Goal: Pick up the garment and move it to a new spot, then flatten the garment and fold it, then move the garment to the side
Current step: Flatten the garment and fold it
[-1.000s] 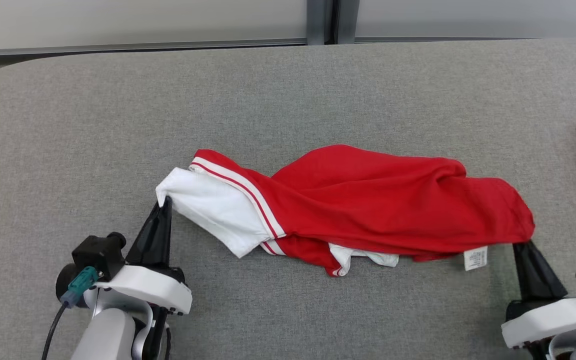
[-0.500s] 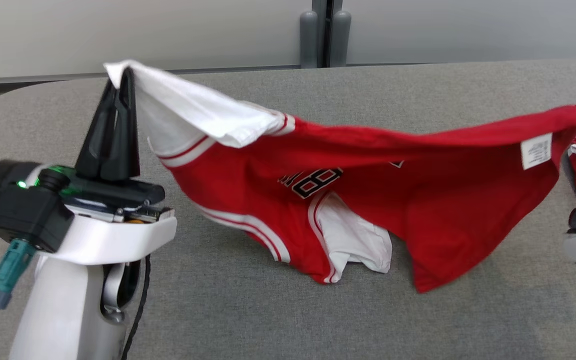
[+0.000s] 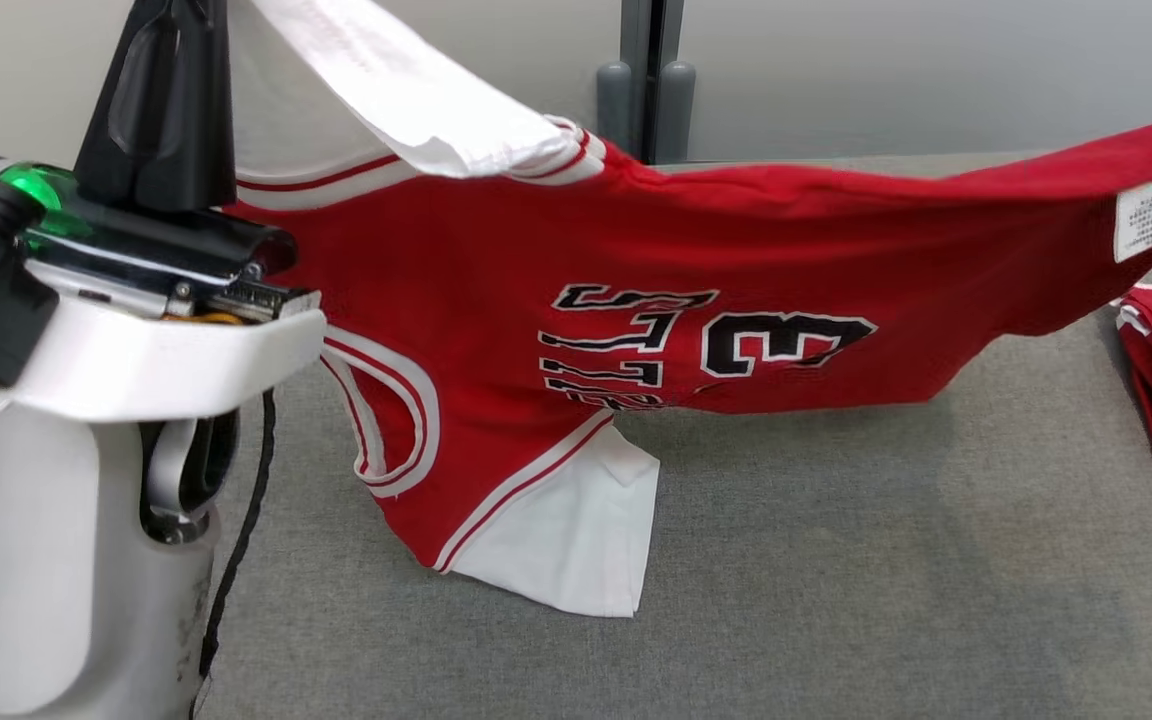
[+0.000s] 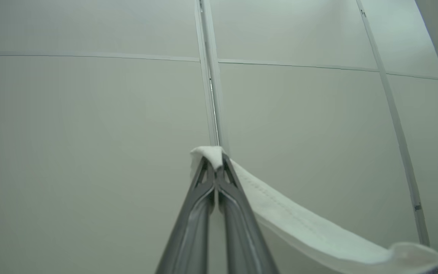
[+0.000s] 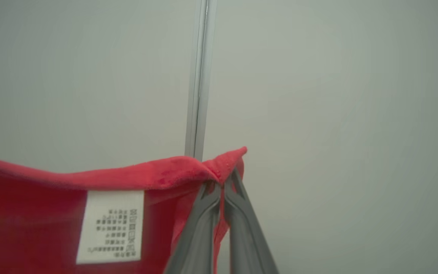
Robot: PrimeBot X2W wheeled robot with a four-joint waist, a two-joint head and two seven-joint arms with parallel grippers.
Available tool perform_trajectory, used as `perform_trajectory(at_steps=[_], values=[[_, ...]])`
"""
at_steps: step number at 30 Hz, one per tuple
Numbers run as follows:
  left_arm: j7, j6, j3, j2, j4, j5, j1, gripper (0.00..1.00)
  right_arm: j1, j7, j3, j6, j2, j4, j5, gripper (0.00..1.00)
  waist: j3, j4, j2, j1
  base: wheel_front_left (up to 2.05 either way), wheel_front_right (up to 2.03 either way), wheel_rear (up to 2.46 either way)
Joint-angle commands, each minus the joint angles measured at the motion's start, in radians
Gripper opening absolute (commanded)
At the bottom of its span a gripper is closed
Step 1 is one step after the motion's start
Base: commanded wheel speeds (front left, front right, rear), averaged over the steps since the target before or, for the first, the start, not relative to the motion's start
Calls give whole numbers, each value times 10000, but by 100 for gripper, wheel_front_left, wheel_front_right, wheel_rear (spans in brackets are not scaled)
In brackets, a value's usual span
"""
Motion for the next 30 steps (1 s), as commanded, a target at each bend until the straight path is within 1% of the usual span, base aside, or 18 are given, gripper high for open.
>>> perform_trajectory(at_steps=[1,6,9,12,15,18,20,22,24,28,29,30], values=[[2,-91,65,29,302,-161,-331,0,-280,55,86,-4,-42,229,186,0,109,-33,-1,0,0,0,0],[-223,-275,170,-2,1870,-455,-1581,0,-1373,80,625,-4,-234,1177,765,0,630,-45,-1,0,0,0,0],[-515,-432,115,-1,3244,-474,-2885,0,-2610,67,1099,-2,-406,1995,1105,0,1126,-78,-1,0,0,0,0],[-924,-511,134,23,4908,-442,-4361,0,-4191,-97,1640,-2,-370,2980,1422,0,1499,-165,-1,0,0,0,0],[-1300,-585,257,65,6517,-380,-5863,0,-5867,-445,2176,-2,-126,4151,1653,0,1752,-318,-1,0,0,0,0],[-1498,-502,246,65,7828,-115,-7031,0,-7364,-955,2578,-2,171,5524,1826,0,1889,-456,-1,0,0,0,0],[-1568,-526,297,96,8563,-38,-7717,0,-8263,-1345,2879,-2,409,6477,1887,0,1953,-525,-1,0,0,0,0],[-1590,-407,469,127,9084,-3,-8198,0,-8921,-1789,3212,-2,723,7418,1968,0,1943,-622,-1,0,0,0,0],[-1589,-352,580,119,9419,88,-8580,0,-9559,-2122,3469,-2,935,8340,2081,0,2047,-672,-1,0,0,0,0],[-1575,-388,754,66,10355,163,-8438,0,-10207,-2503,4235,-2,1401,10047,2270,0,2220,-645,-1,0,0,0,0],[-1576,-423,744,28,10669,177,-8381,0,-10331,-2508,4453,-2,1504,10415,2347,0,2293,-623,-1,0,0,0,0],[-1576,-423,744,28,10669,177,-8381,0,-10331,-2508,4453,-2,1504,10415,2347,0,2293,-623,-1,0,0,0,0]])
